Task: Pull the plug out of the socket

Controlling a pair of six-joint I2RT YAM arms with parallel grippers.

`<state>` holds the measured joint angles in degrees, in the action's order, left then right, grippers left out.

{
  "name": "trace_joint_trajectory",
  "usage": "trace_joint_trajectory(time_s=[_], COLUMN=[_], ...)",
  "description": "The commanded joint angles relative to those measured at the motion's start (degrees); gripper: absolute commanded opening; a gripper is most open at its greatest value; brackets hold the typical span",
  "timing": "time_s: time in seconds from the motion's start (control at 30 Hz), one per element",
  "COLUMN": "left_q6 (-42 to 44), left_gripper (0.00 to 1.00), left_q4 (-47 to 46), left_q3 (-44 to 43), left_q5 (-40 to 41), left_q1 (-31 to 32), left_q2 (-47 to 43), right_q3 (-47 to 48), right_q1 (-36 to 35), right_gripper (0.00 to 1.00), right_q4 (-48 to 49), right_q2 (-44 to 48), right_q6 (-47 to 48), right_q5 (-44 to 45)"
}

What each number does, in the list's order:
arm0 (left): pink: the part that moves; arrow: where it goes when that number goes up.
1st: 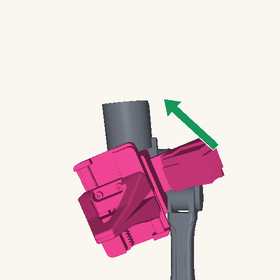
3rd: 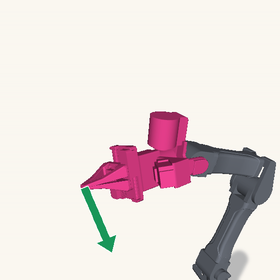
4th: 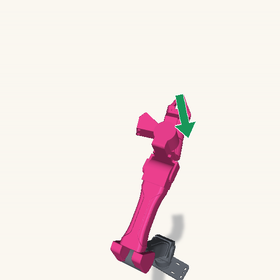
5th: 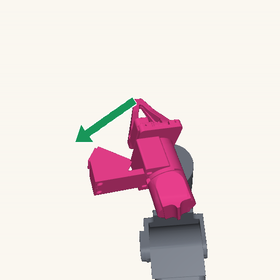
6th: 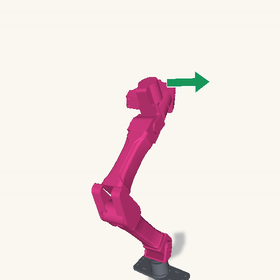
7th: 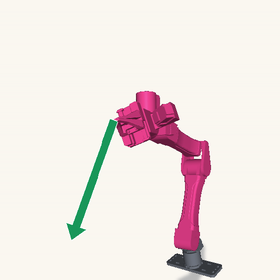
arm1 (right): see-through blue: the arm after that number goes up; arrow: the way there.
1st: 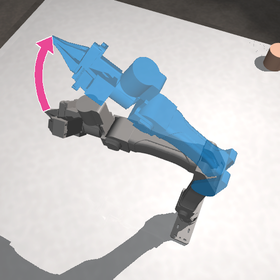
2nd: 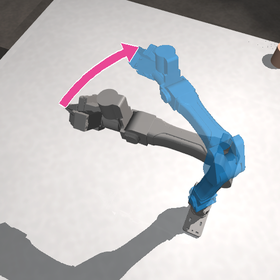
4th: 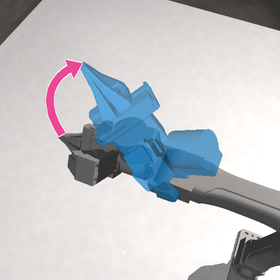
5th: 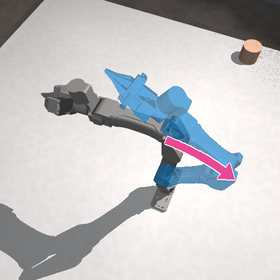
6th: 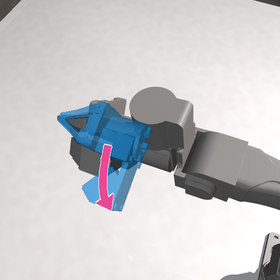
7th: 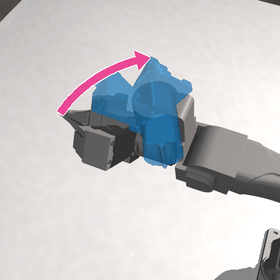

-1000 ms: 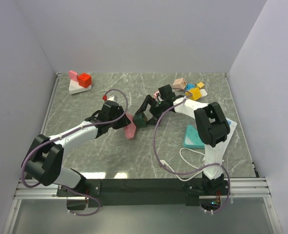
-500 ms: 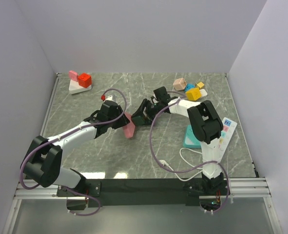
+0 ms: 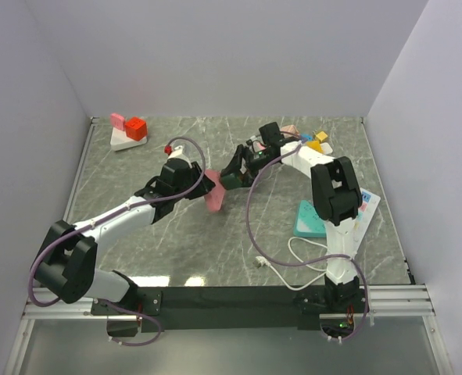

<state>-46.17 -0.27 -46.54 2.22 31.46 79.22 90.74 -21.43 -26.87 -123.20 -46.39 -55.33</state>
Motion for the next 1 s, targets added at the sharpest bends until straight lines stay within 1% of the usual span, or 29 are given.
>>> trace_joint_trajectory(time_s=[0.0,0.1,0.2,0.27,0.4,0.43,0.5,0.6,0.63,0.67,0.73,0.77,0.83,0.9,0.97], left_q6=[3.5,4.2,4.7,5.0,5.5,5.4,5.1,4.4,4.3,4.0,3.8,3.7,3.7,4.2,4.3], left_gripper=[0.01,0.01,0.0,0.01,0.01,0.01,0.01,0.0,0.01,0.01,0.0,0.0,0.01,0.0,0.01], left_q4=[6.2,6.7,7.0,7.2,7.8,7.8,7.2,6.9,7.0,7.0,7.2,7.5,8.1,8.4,8.6], left_q3=[1.8,1.1,0.3,0.1,-0.4,-0.4,-0.7,-2.5,-3.2,-3.9,-5.8,-6.4,-7.4,-7.6,-7.2], left_q5=[4.0,4.1,4.2,4.4,5.1,5.0,4.5,3.9,3.9,3.9,3.8,3.9,4.5,4.7,5.0], left_q1=[-1.1,-1.2,-1.4,-1.5,-1.8,-1.8,-1.8,-1.8,-1.8,-1.8,-1.8,-1.8,-1.8,-1.8,-1.8], left_q2=[-1.4,-0.6,0.2,0.5,0.7,0.7,0.9,2.2,2.8,3.7,4.6,5.2,5.6,5.8,5.4], right_q3=[3.7,4.6,3.9,4.7,3.8,3.7,4.0,-0.5,-2.2,-4.9,-6.4,-6.7,-6.6,-5.5,-2.8], right_q1=[7.0,8.5,9.0,9.2,10.6,10.8,9.7,5.4,3.8,1.3,-1.3,-3.2,-4.3,-4.1,-3.0], right_gripper=[0.0,0.0,0.0,0.0,0.0,0.0,0.0,0.0,0.0,0.0,0.0,0.0,0.0,0.0,0.0], right_q4=[-6.8,-8.4,-6.5,-8.5,-9.2,-10.1,-12.4,-8.9,-5.2,-3.6,-1.5,-1.6,-2.9,-4.8,-9.4], right_q2=[0.9,1.3,2.0,2.0,2.8,3.0,3.2,5.5,6.2,6.8,7.6,7.4,7.2,6.5,5.6], right_q6=[9.2,10.7,9.8,11.2,12.0,12.6,13.9,11.5,8.5,7.2,5.1,5.0,5.9,7.4,11.5], right_q5=[-5.0,-5.3,-7.0,-6.3,-6.7,-5.4,-2.6,-0.2,0.7,2.4,3.8,4.4,4.9,4.2,3.2])
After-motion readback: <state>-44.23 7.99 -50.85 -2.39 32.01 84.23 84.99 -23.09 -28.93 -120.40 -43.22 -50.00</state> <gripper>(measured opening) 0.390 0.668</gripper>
